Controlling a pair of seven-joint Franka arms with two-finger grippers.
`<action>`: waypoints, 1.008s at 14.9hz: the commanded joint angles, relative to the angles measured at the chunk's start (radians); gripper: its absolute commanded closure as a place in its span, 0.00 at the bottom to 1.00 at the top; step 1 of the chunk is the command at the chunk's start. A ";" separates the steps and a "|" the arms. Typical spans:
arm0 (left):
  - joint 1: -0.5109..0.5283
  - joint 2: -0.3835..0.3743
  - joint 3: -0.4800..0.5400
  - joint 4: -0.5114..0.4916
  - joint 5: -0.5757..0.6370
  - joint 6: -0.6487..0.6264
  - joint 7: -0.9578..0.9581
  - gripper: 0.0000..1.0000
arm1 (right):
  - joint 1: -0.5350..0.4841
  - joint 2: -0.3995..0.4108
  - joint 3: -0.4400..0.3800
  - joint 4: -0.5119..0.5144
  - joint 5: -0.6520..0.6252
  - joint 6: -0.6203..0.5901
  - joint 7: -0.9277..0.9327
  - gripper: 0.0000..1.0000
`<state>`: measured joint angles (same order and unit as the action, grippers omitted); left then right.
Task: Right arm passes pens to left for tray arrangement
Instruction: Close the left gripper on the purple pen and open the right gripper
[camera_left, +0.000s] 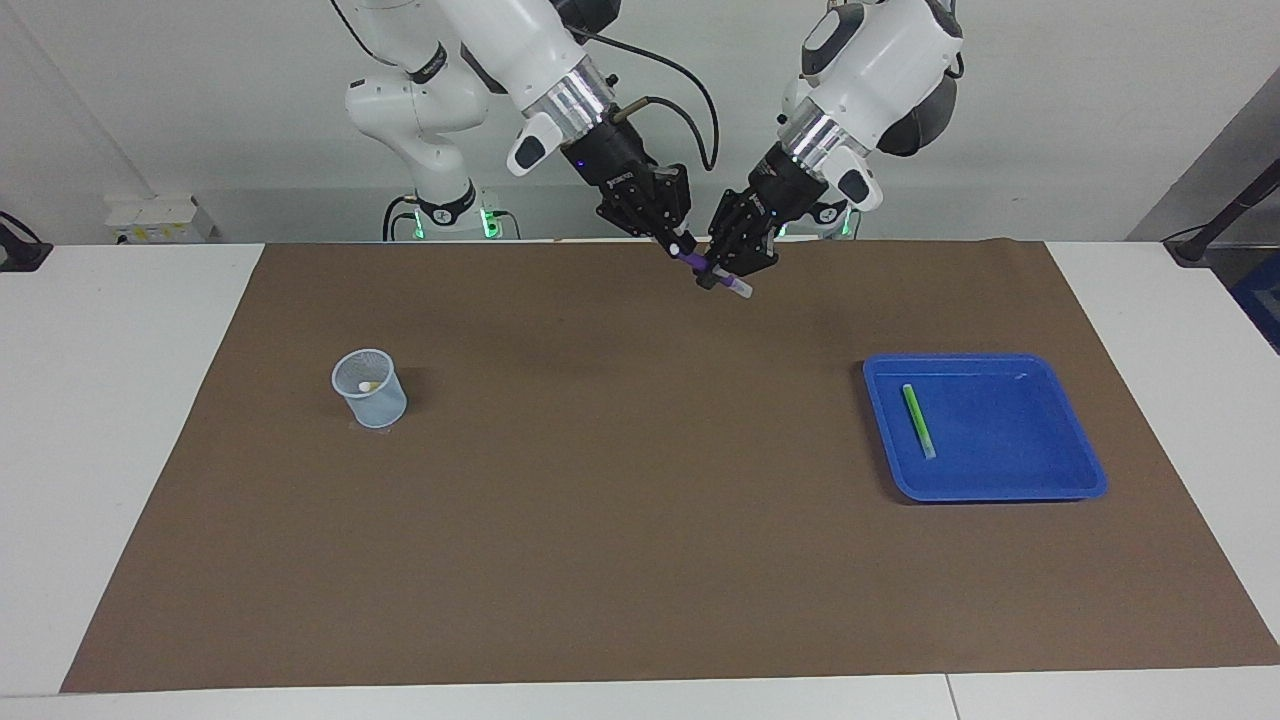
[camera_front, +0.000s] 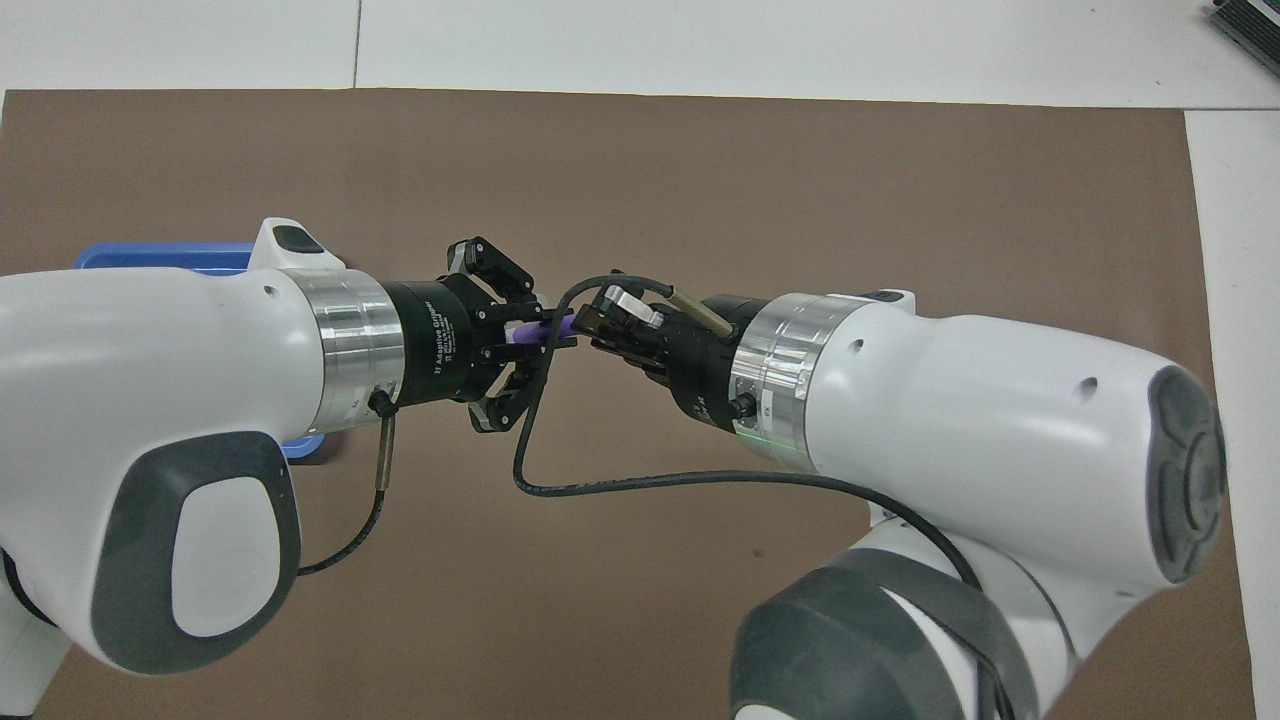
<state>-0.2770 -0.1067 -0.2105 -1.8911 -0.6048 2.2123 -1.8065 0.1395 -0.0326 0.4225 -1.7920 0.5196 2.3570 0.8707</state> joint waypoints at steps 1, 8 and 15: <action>0.002 -0.036 -0.001 -0.025 0.002 -0.045 0.023 1.00 | -0.006 -0.015 -0.002 -0.018 0.020 0.022 -0.010 1.00; 0.002 -0.036 -0.001 -0.022 0.002 -0.056 0.026 1.00 | -0.015 -0.017 -0.005 -0.015 0.019 0.019 -0.001 0.00; 0.051 -0.051 0.006 -0.022 0.071 -0.222 0.385 1.00 | -0.112 -0.027 -0.013 -0.021 -0.016 -0.129 -0.009 0.00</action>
<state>-0.2538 -0.1196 -0.2058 -1.8913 -0.5695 2.0712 -1.5693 0.0858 -0.0332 0.4052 -1.7937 0.5171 2.2999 0.8699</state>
